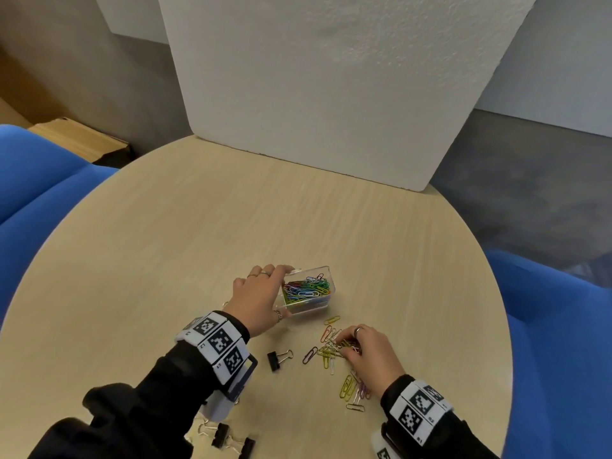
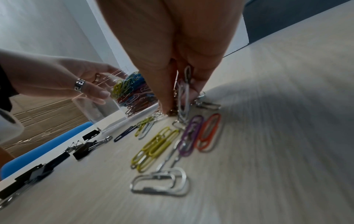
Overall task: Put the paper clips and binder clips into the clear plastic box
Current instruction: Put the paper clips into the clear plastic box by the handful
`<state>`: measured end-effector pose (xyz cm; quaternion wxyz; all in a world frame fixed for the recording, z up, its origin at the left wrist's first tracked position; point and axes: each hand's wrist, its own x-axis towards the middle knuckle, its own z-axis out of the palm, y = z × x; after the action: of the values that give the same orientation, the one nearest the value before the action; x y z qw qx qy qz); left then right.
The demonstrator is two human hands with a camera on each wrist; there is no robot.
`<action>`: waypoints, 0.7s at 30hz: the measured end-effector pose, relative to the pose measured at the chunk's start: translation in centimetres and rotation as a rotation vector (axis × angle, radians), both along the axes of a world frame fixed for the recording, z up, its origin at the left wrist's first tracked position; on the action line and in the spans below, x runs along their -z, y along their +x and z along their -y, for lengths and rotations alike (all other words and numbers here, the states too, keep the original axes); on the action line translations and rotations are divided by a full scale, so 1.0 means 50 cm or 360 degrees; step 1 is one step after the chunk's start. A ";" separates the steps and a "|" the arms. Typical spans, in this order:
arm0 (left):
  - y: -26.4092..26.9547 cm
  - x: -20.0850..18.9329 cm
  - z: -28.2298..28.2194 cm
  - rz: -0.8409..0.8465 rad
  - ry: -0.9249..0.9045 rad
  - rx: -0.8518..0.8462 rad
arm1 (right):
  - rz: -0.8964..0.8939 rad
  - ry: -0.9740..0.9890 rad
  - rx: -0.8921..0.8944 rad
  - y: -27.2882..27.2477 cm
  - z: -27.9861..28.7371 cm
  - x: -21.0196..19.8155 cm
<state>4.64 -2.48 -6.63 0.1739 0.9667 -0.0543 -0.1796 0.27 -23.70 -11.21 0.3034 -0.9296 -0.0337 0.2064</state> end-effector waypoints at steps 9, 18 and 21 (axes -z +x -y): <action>-0.014 0.008 -0.001 0.0008 -0.0046 0.0014 | 0.0280 0.0154 -0.0083 0.050 -0.020 -0.100; -0.015 0.005 0.003 0.0021 -0.0006 0.0018 | 0.0481 0.0246 -0.0390 0.127 -0.105 -0.132; -0.016 0.006 0.003 0.0017 -0.0014 0.0018 | 0.0564 0.0271 -0.0593 0.118 -0.106 -0.094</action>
<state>3.86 -2.64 -6.92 0.1768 0.9666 -0.0614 -0.1754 6.19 -18.40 -6.51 0.3267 -0.9001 -0.2740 0.0892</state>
